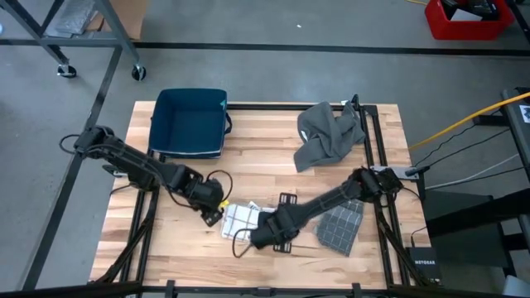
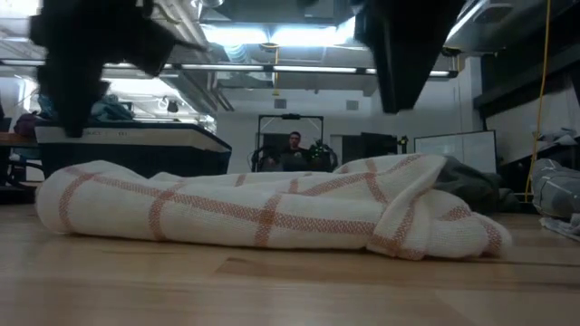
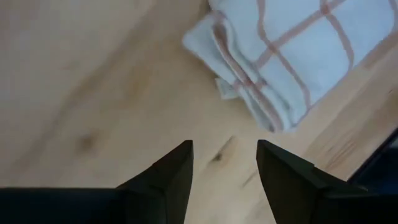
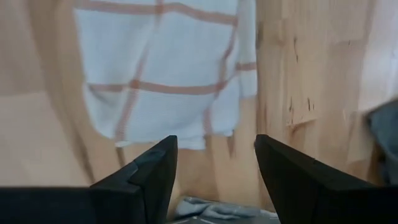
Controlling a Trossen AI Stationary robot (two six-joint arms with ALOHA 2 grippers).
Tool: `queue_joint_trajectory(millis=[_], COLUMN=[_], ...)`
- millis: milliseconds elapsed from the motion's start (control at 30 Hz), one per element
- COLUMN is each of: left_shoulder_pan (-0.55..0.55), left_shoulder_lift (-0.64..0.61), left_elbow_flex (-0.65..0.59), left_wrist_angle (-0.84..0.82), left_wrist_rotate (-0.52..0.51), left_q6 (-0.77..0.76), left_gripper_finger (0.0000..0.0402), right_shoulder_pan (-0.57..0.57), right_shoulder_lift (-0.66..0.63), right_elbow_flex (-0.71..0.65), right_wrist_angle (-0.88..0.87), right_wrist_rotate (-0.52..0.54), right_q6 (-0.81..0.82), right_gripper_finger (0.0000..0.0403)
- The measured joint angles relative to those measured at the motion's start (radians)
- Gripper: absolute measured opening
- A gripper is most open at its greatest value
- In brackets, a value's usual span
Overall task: Fold towel
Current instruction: Stack the white towel on top of the gray patterned towel
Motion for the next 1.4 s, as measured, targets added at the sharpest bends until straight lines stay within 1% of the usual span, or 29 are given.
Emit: queue_joint_trajectory(millis=[167,300,367,567,700,833,967,1100,1200,1300,1400], left_shoulder_pan=[-0.055,-0.099,-0.123,-0.218,-0.284,-0.322,-0.335,-0.313,-0.288,-0.259,-0.221], left_shoulder_lift=[0.002,0.003,0.004,0.005,0.02,0.084,0.18,0.269,0.303,0.305,0.29], left_elbow_flex=[-0.073,-0.118,-0.136,-0.186,-0.215,-0.229,-0.229,-0.229,-0.225,-0.224,-0.226], left_wrist_angle=[0.183,0.348,0.398,0.418,0.547,0.637,0.782,0.916,0.919,0.884,0.855], left_wrist_rotate=[-0.007,-0.011,-0.041,-0.161,-0.258,-0.282,-0.283,-0.288,-0.286,-0.279,-0.294], left_q6=[-0.258,-0.406,-0.472,-0.702,-0.813,-0.897,-0.923,-0.918,-0.911,-0.902,-0.821], left_gripper_finger=[0.0169,0.0169,0.0169,0.0169,0.0169,0.0169,0.0169,0.0169,0.0169,0.0169,0.0169], right_shoulder_pan=[-0.054,-0.095,-0.114,-0.166,-0.2,-0.237,-0.264,-0.275,-0.272,-0.262,-0.246], right_shoulder_lift=[0.0,0.0,0.0,0.0,0.0,0.0,0.0,0.0,0.0,0.0,0.0], right_elbow_flex=[-0.047,-0.068,-0.071,-0.071,-0.071,-0.072,-0.072,-0.072,-0.072,-0.072,-0.072], right_wrist_angle=[-0.001,0.006,0.034,0.122,0.125,0.126,0.124,0.124,0.123,0.118,0.113], right_wrist_rotate=[-0.083,-0.176,-0.204,-0.231,-0.232,-0.232,-0.237,-0.24,-0.246,-0.289,-0.315], right_q6=[-0.053,-0.146,-0.177,-0.237,-0.264,-0.265,-0.248,-0.208,-0.206,-0.204,-0.204], right_gripper_finger=[0.022,0.022,0.022,0.022,0.022,0.022,0.022,0.022,0.022,0.022,0.022])
